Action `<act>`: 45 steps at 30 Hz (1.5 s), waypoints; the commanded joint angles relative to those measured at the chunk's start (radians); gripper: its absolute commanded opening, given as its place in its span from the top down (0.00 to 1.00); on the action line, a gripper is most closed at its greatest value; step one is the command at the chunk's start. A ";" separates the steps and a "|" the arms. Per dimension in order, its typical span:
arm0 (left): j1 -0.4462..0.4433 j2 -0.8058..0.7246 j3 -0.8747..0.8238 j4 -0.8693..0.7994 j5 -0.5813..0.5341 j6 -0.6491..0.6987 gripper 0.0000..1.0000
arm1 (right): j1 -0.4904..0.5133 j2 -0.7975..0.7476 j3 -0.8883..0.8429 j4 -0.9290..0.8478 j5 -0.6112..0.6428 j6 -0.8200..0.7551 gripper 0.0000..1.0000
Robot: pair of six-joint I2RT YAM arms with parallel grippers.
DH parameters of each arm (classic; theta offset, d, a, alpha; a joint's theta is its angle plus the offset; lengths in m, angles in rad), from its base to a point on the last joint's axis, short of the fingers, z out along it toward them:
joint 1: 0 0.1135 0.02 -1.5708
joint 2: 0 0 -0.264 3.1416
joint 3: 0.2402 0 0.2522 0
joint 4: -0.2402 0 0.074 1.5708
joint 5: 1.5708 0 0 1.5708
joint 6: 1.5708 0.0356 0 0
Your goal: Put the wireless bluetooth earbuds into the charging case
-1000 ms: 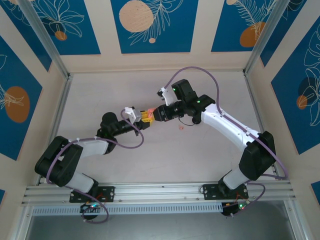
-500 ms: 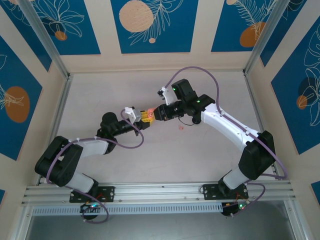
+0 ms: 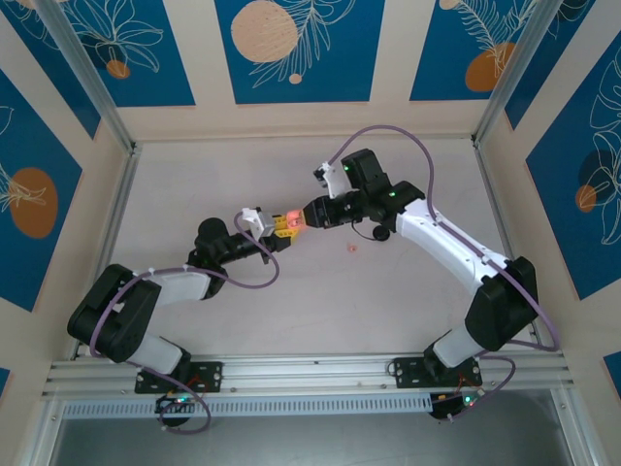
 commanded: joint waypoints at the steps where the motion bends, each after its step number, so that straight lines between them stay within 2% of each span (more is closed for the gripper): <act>1: -0.013 -0.025 0.001 0.026 0.001 -0.007 0.84 | -0.046 -0.048 0.000 -0.062 -0.001 0.020 0.76; 6: -0.013 -0.043 -0.014 -0.011 -0.031 0.008 0.84 | -0.129 0.008 0.036 -0.252 0.044 0.009 0.73; 11: -0.013 -0.056 -0.027 -0.034 -0.058 0.018 0.84 | -0.165 0.158 0.099 -0.416 0.143 -0.027 0.69; 20: -0.013 -0.070 -0.025 -0.079 -0.067 0.042 0.84 | -0.217 0.397 0.163 -0.424 0.182 -0.040 0.64; 28: -0.013 -0.071 -0.022 -0.095 -0.069 0.055 0.84 | -0.235 0.536 0.235 -0.398 0.170 -0.047 0.63; 33: -0.013 -0.071 -0.021 -0.103 -0.073 0.061 0.84 | -0.234 0.588 0.261 -0.397 0.149 -0.047 0.65; 45: -0.013 -0.068 -0.020 -0.109 -0.069 0.063 0.84 | -0.198 0.636 0.248 -0.421 0.186 -0.043 0.66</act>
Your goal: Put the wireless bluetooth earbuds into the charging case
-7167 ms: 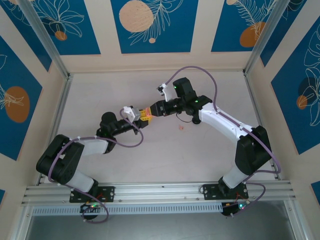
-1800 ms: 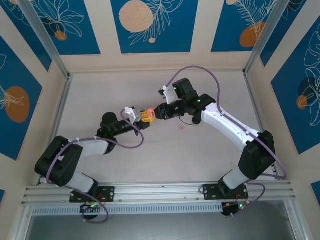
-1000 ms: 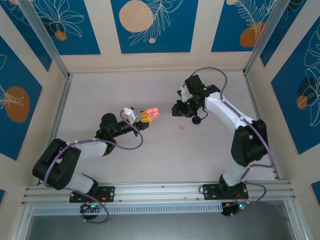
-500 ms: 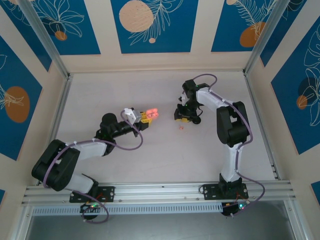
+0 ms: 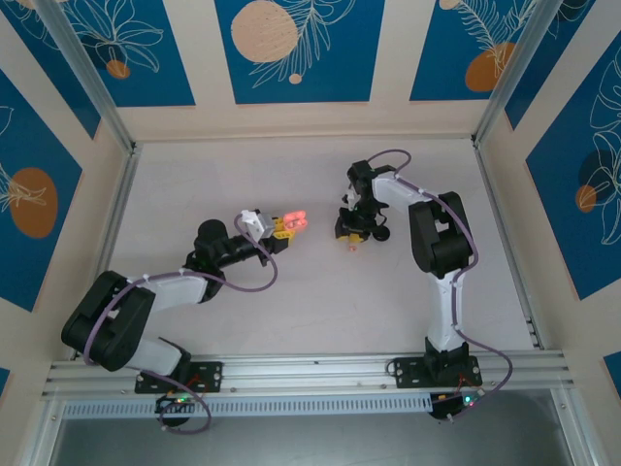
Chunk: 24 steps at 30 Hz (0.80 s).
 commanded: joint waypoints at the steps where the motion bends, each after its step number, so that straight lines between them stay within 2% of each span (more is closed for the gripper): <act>1: -0.011 -0.017 0.003 -0.004 0.001 0.024 0.84 | 0.016 0.017 0.011 -0.039 0.000 -0.011 0.66; 15: -0.011 -0.015 0.001 -0.001 0.007 0.018 0.84 | 0.065 -0.031 -0.059 -0.073 -0.014 -0.027 0.70; 24: -0.011 -0.010 0.002 0.007 0.012 0.012 0.84 | 0.082 -0.140 -0.097 -0.104 0.009 0.001 0.70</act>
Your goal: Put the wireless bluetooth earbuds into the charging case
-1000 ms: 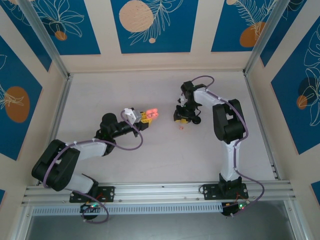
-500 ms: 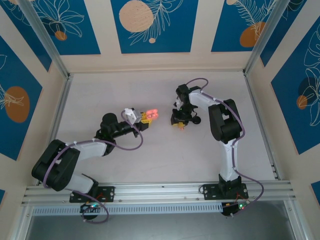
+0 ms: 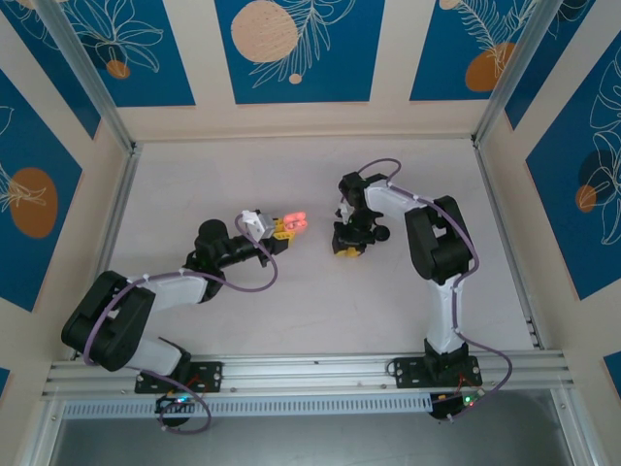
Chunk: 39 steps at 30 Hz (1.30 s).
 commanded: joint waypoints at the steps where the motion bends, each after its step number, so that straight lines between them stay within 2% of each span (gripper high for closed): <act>1: -0.011 -0.010 0.001 0.023 0.012 0.011 0.84 | 0.012 -0.093 0.000 -0.063 0.002 0.030 0.70; 4: -0.011 -0.014 0.001 0.018 0.007 0.014 0.84 | 0.000 -0.149 -0.008 -0.079 0.030 0.088 0.68; 7: -0.011 -0.014 0.002 0.019 0.008 0.014 0.84 | -0.034 -0.196 -0.042 -0.068 0.051 0.168 0.61; 13: -0.011 -0.005 0.002 0.037 0.013 0.005 0.84 | -0.090 -0.162 -0.087 -0.038 0.050 0.245 0.59; 26: -0.011 -0.002 -0.001 0.037 0.009 0.008 0.84 | -0.095 -0.043 -0.052 0.012 0.033 0.226 0.66; 39: -0.011 0.003 0.002 0.034 0.009 0.008 0.84 | -0.089 -0.010 -0.027 0.049 0.041 0.208 0.74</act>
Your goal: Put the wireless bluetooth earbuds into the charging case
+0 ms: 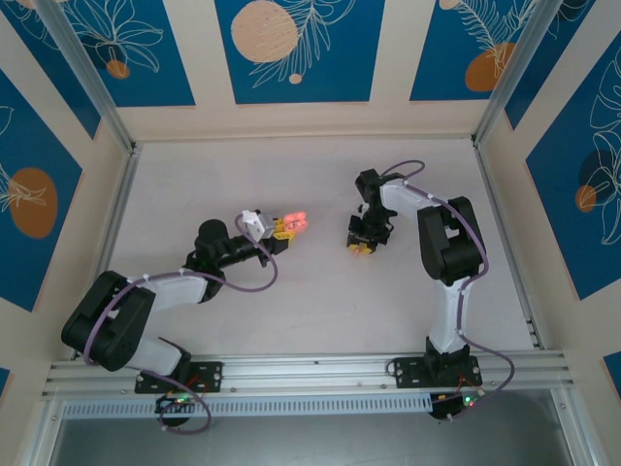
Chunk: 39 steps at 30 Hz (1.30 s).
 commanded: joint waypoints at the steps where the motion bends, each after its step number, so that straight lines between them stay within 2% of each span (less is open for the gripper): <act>1: -0.011 0.003 0.002 0.034 0.008 0.008 0.84 | 0.007 0.028 0.027 -0.002 -0.011 -0.009 0.74; 7: -0.011 0.003 0.002 0.033 0.008 0.007 0.84 | 0.012 0.045 0.030 -0.007 0.006 -0.017 0.73; 16: -0.011 0.008 0.007 0.028 0.011 0.006 0.84 | 0.025 0.012 0.026 0.009 0.035 -0.044 0.78; 30: -0.012 0.051 0.025 0.020 0.033 -0.038 0.84 | 0.078 -0.280 -0.117 0.132 0.082 -0.096 0.80; 39: -0.014 0.114 0.045 0.063 0.097 -0.116 0.84 | 0.183 -0.476 -0.184 0.227 0.107 -0.267 0.81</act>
